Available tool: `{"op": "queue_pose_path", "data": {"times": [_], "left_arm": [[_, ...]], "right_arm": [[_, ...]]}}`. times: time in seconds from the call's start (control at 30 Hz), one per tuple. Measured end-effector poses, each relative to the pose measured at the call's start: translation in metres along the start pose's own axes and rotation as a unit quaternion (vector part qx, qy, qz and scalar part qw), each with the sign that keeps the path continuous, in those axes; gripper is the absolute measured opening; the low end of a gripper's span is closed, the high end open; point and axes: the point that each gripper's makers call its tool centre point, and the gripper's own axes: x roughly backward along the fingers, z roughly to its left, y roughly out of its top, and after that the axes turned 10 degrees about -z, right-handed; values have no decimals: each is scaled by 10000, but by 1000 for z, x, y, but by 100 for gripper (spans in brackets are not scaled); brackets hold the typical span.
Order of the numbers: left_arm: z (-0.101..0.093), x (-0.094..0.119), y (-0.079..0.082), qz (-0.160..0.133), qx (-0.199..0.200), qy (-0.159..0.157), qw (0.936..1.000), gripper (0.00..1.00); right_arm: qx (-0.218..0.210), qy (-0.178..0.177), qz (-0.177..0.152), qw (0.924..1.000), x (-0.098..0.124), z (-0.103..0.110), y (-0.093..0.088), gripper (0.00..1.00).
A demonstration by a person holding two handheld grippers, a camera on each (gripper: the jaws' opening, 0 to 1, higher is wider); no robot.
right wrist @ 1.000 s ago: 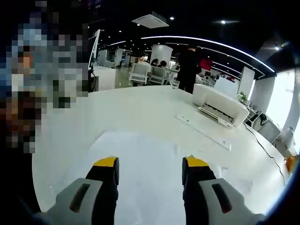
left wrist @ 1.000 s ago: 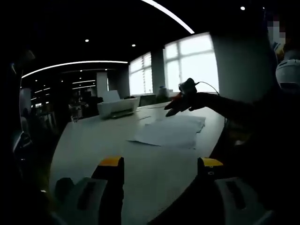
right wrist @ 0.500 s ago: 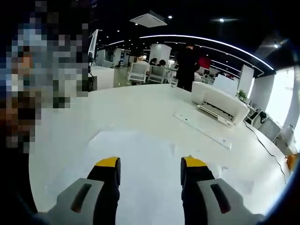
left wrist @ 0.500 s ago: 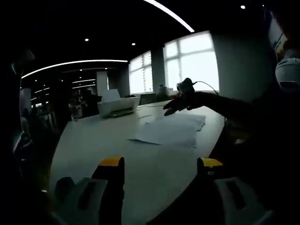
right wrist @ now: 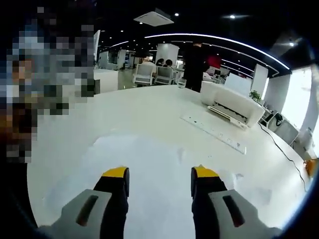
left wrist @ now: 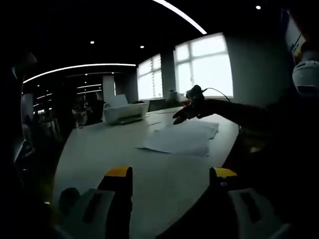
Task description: Organize the stack of printing papers by aligning and flattening the scattered papers on the table
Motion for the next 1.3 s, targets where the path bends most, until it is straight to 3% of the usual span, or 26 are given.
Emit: {"op": "queue_pose_path", "data": {"times": [0.57, 1.3], "left_arm": [[1, 2, -3, 34, 2, 11, 10000, 66], [0, -2, -6, 57, 67, -32, 10000, 66]], "right_arm": [[-52, -24, 212, 9998, -20, -12, -8, 43], [-74, 1, 314, 9995, -30, -10, -15, 42]]}}
